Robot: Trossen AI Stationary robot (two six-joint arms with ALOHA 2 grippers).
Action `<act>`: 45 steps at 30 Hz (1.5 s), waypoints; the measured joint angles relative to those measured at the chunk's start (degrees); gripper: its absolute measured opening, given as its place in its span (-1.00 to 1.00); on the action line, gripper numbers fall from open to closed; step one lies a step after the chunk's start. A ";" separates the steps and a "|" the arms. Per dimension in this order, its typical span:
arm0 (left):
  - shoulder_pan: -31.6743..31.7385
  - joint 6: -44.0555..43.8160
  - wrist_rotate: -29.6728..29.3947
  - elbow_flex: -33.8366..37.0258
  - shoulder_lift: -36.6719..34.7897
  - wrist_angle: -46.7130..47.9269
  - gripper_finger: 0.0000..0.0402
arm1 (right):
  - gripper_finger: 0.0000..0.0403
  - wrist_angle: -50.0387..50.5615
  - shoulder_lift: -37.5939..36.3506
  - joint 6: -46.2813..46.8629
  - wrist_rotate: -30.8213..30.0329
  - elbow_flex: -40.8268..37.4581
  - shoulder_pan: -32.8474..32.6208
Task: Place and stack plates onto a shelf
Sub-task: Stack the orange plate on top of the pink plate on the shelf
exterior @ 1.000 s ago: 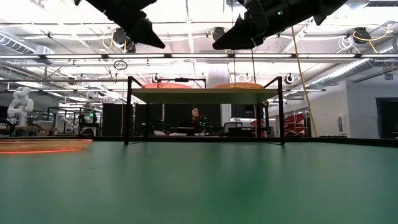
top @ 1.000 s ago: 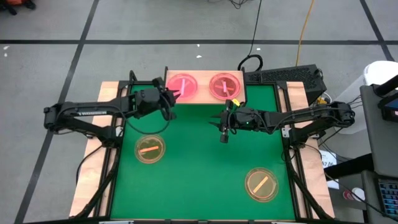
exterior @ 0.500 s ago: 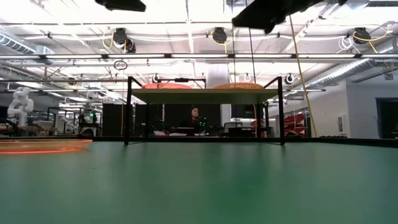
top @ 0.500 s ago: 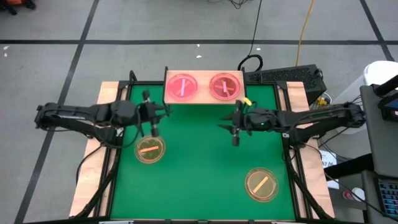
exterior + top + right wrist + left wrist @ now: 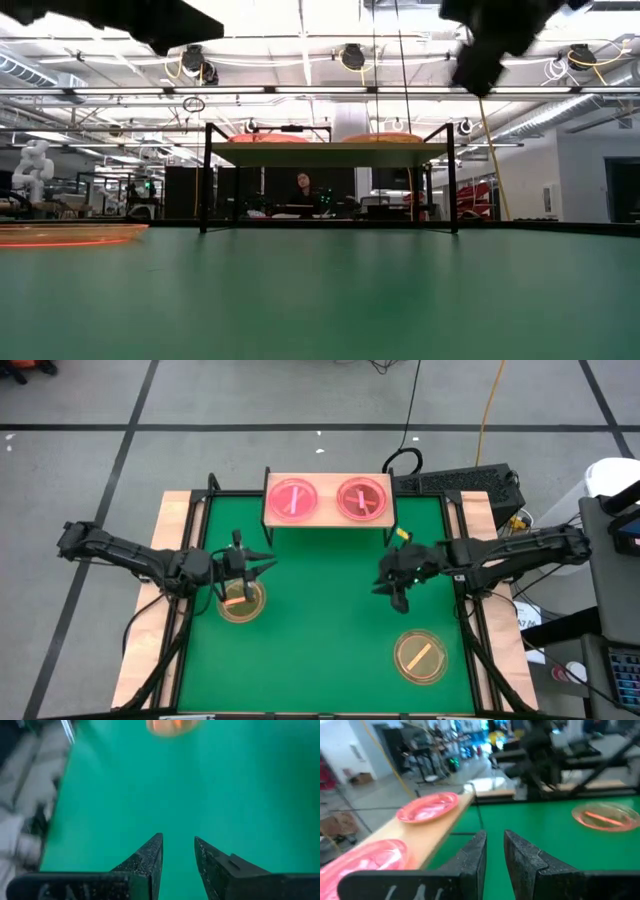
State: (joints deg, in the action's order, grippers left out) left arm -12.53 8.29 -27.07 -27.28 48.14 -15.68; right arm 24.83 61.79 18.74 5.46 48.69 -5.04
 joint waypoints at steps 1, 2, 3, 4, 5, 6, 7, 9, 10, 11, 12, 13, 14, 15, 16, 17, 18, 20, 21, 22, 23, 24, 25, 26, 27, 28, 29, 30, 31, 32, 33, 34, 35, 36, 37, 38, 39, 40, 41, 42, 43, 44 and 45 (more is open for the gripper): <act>0.20 0.58 -0.58 0.85 0.00 -2.10 -0.63 | -0.52 2.75 0.81 0.02 0.78 0.00 -0.31; 0.46 0.65 -0.69 1.36 -0.02 -3.87 -0.63 | -0.52 5.41 1.62 -0.16 0.94 0.00 -0.69; 0.72 0.51 -0.75 1.72 -0.08 -5.12 -0.63 | -0.52 7.59 2.52 -0.18 0.77 -0.16 -1.04; 0.89 0.32 -0.75 2.01 -0.11 -5.69 -0.63 | -0.52 8.97 3.40 -0.05 0.74 -0.81 -1.41; 1.02 0.23 -0.74 2.03 -0.10 -5.69 -0.63 | -0.52 9.93 4.19 0.18 1.34 -1.72 -1.68; 1.02 0.22 -0.72 2.03 -0.06 -5.64 -0.63 | -0.52 10.34 5.00 0.27 2.85 -2.75 -1.91; 1.03 0.37 -0.72 2.03 -0.06 -5.56 -0.63 | -0.52 10.24 5.69 0.61 4.76 -3.86 -2.17; 1.04 0.50 -0.71 2.03 -0.08 -5.59 -0.63 | -0.52 8.11 6.72 3.15 9.27 -6.35 -2.67; 1.04 0.31 -0.67 2.03 -0.06 -5.51 -0.63 | -0.52 6.69 7.13 4.90 11.80 -7.87 -2.97; 1.02 0.15 -0.66 2.04 -0.05 -5.43 -0.63 | -0.52 5.20 7.53 6.60 14.47 -9.41 -3.27; 1.03 0.11 -0.65 2.05 -0.04 -5.43 -0.63 | -0.52 3.21 7.82 7.96 17.14 -11.07 -3.65; 1.02 0.10 -0.64 2.05 -0.05 -5.41 -0.63 | -0.52 1.20 7.90 9.41 19.93 -12.69 -4.18; 1.04 0.09 -0.64 2.05 -0.06 -5.25 -0.63 | -0.52 -0.74 7.84 10.81 22.43 -14.26 -4.73; 1.04 0.09 -0.64 2.05 -0.06 -4.90 -0.63 | -0.52 -2.77 7.77 12.31 24.63 -15.74 -5.31; 1.04 0.09 -0.61 2.05 -0.04 -4.50 -0.63 | -0.52 -4.69 7.73 13.60 26.11 -17.15 -5.96; 1.04 0.09 -0.61 2.05 -0.04 -4.24 -0.63 | -0.52 -6.16 7.60 14.66 26.62 -18.49 -6.69; 1.04 0.14 -0.61 2.05 -0.04 -4.14 -0.63 | -0.52 -7.36 7.53 15.16 26.71 -19.67 -7.41; 1.04 0.20 -0.60 2.05 -0.04 -4.04 -0.63 | -0.52 -9.70 7.49 14.89 26.00 -21.32 -8.78; 1.04 0.20 -0.59 2.05 -0.04 -3.89 -0.63 | -0.52 -10.79 7.49 14.30 25.68 -22.06 -9.21; 1.04 0.19 -0.59 2.06 -0.04 -3.83 -0.63 | -0.52 -11.05 7.49 13.60 24.72 -22.60 -9.66; 1.04 0.18 -0.57 2.06 -0.04 -3.85 -0.63 | -0.52 -11.07 7.49 13.10 24.06 -23.12 -9.98; 1.04 0.18 -0.57 2.05 -0.04 -3.84 -0.63 | -0.52 -11.01 7.49 12.83 22.97 -23.41 -10.23; 1.04 0.18 -0.53 2.05 -0.04 -3.85 -0.63 | -0.53 -11.18 7.49 12.37 21.72 -23.60 -10.36; 1.04 0.18 -0.53 2.05 -0.04 -3.85 -0.63 | -0.53 -11.29 7.49 12.00 20.77 -23.76 -10.48; 1.04 0.18 -0.53 2.05 -0.04 -3.85 -0.63 | -0.53 -11.25 7.47 11.94 19.90 -23.88 -10.56; 1.04 0.18 -0.53 2.07 -0.04 -3.85 -0.63 | -0.53 -11.12 7.47 11.92 19.66 -23.91 -10.55; 1.04 0.18 -0.53 2.05 -0.04 -3.85 -0.63 | -0.53 -11.27 7.49 11.89 19.57 -23.91 -10.55; 1.04 0.18 -0.51 2.06 -0.04 -3.85 -0.63 | -0.53 -11.40 7.47 11.89 19.83 -23.89 -10.57; 1.04 0.18 -0.51 2.07 -0.04 -3.85 -0.63 | -0.53 -11.38 7.32 11.89 20.20 -23.89 -10.57; 1.04 0.18 -0.51 2.06 -0.04 -3.85 -0.63 | -0.53 -11.32 7.06 11.89 20.27 -23.89 -10.56; 1.04 0.18 -0.51 2.05 -0.04 -3.85 -0.63 | -0.53 -11.39 6.81 11.89 20.31 -23.89 -10.55; 1.04 0.18 -0.51 2.05 -0.04 -3.85 -0.63 | -0.53 -11.52 6.49 11.89 20.32 -23.89 -10.55; 1.04 0.18 -0.51 2.05 -0.04 -3.85 -0.63 | -0.53 -11.44 6.05 11.89 20.30 -23.89 -10.55; 1.03 0.18 -0.51 2.05 -0.04 -3.85 -0.63 | -0.53 -11.44 5.62 11.89 20.28 -23.89 -10.55; 1.04 0.18 -0.51 2.05 -0.04 -3.85 -0.63 | -0.53 -11.58 5.11 11.89 20.28 -23.89 -10.55; 1.04 0.18 -0.51 2.06 -0.04 -3.85 -0.63 | -0.53 -11.58 4.53 11.89 20.26 -23.89 -10.43; 1.04 0.14 -0.51 2.06 -0.04 -3.85 -0.63 | -0.53 -11.59 3.91 11.89 20.18 -23.89 -10.29; 1.04 0.01 -0.51 2.06 -0.04 -3.85 -0.63 | -0.53 -11.68 3.28 11.89 20.13 -23.89 -10.08; 1.04 -0.32 -0.49 2.06 -0.04 -3.85 -0.63 | -0.53 -11.73 2.61 12.10 19.97 -23.89 -9.90; 1.04 -0.62 -0.48 2.07 -0.04 -3.86 -0.63 | -0.53 -11.76 1.96 12.34 19.53 -23.89 -9.70; 1.04 -0.92 -0.48 2.05 -0.04 -3.90 -0.63 | -0.53 -11.78 1.41 12.34 18.35 -23.87 -9.61; 1.04 -0.94 -0.49 2.06 -0.04 -3.91 -0.63 | -0.53 -11.75 0.99 12.03 16.78 -23.87 -9.57; 1.04 -0.94 -0.48 2.05 -0.04 -3.90 -0.63 | -0.53 -11.75 0.72 11.47 15.23 -23.87 -9.59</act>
State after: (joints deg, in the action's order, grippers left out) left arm -11.49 7.35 -27.55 -25.23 48.10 -19.57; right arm 13.08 62.51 30.21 20.68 24.82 -14.63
